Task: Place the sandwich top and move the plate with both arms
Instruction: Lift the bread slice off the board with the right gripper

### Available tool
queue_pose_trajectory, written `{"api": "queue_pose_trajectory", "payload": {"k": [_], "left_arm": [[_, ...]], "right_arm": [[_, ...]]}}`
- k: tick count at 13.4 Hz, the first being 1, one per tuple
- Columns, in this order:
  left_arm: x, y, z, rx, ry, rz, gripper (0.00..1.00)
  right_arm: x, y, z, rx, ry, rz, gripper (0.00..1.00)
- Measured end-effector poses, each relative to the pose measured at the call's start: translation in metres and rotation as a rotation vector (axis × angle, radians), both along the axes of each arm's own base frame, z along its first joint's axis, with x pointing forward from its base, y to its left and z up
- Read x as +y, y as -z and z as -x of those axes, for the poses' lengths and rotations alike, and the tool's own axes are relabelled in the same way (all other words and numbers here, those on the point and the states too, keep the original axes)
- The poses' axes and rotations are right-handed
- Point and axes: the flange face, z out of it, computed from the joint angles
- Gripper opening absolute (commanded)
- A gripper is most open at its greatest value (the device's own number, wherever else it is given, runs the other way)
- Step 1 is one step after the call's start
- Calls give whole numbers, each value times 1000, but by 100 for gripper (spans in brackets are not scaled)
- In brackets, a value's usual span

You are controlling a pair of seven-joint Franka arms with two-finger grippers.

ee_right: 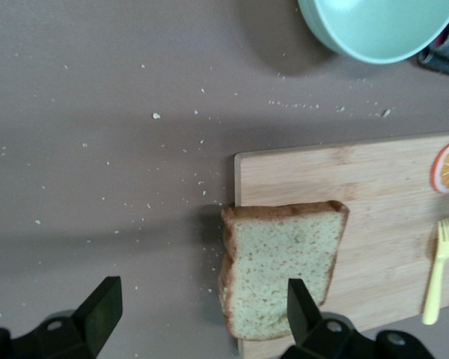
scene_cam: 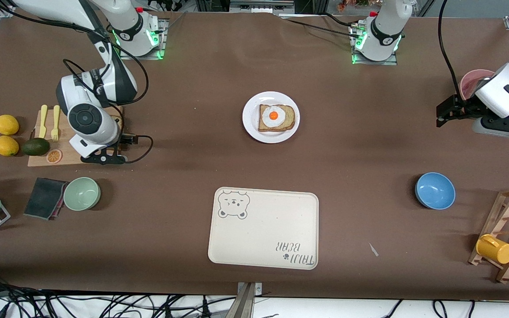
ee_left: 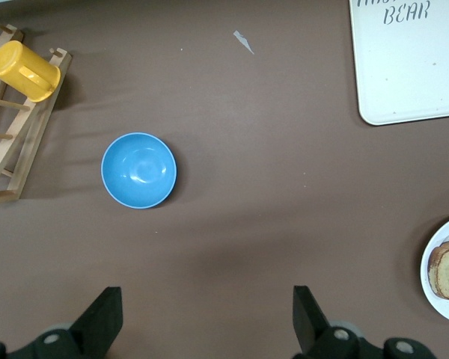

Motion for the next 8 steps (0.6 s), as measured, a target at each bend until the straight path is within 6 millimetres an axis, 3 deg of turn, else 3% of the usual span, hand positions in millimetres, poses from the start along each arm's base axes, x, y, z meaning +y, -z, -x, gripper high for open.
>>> {"api": "queue_pose_trajectory", "payload": {"k": [6,8], "left_arm": [[2,1,1,6,-3,0,100],[2,1,1,6,-3,0,100]], "right_arm": [[1,38,23,-64,2,24,97],[1,47,32,-66,-8,41,93]]}}
